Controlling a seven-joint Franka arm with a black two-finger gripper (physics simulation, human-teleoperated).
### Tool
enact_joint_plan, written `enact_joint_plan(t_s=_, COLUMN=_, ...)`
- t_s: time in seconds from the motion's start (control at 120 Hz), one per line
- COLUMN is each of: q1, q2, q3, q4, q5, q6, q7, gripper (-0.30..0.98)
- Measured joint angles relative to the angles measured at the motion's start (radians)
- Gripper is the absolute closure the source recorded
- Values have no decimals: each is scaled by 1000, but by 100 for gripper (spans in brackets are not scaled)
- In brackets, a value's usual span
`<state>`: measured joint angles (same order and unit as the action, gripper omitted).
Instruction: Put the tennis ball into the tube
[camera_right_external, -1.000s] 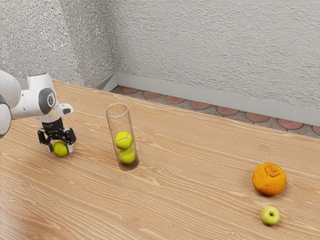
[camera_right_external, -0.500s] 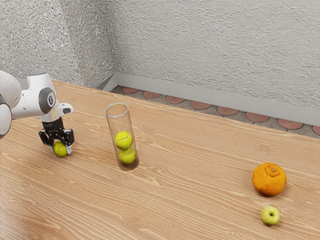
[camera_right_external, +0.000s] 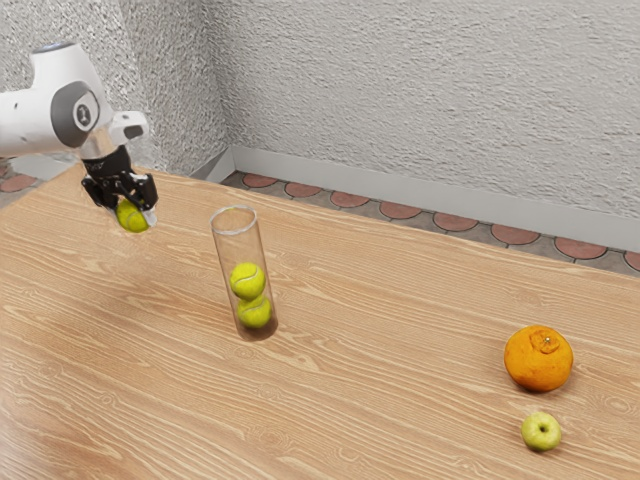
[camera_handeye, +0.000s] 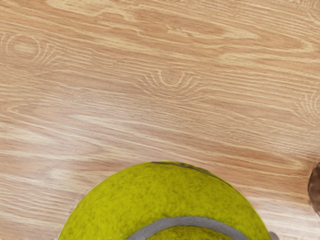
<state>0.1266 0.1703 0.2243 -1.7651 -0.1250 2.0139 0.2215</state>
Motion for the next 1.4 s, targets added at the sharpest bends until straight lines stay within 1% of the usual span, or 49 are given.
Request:
enact_joint_plan(t_s=0.1, q1=-74, q2=-77, q3=-4, q4=-1, q5=9, q6=-35, q7=-36, gripper=35)
enact_joint_plan(t_s=0.192, q1=-153, q2=-113, q3=-4, q4=-1, q5=12, q6=-55, q7=-78, gripper=35)
enact_joint_plan(t_s=0.275, q1=-208, q2=-121, q3=-12, q4=1, q5=14, q6=-67, q7=-120, gripper=35)
enact_joint_plan(t_s=0.392, q1=-248, q2=-92, q3=-28, q4=21, q5=12, q6=-78, q7=-179, gripper=35)
enact_joint_plan(t_s=0.55, q1=-227, q2=-6, q3=-30, q4=102, q5=7, q6=-86, q7=-245, gripper=35)
enact_joint_plan(t_s=0.642, q1=-228, q2=12, q3=-44, q4=116, q5=4, q6=-89, q7=-277, gripper=35)
enact_joint_plan(t_s=0.783, q1=-233, q2=9, q3=-68, q4=116, q5=4, q6=-92, q7=-326, gripper=35)
enact_joint_plan(t_s=1.108, q1=-233, q2=-38, q3=-78, q4=56, q5=2, q6=-94, q7=-419, gripper=35)
enact_joint_plan(t_s=1.275, q1=-233, q2=-40, q3=-78, q4=44, q5=-4, q6=-95, q7=-452, gripper=18)
enact_joint_plan(t_s=1.4, q1=-237, q2=-63, q3=-74, q4=34, q5=-1, q6=-96, q7=-470, gripper=10)
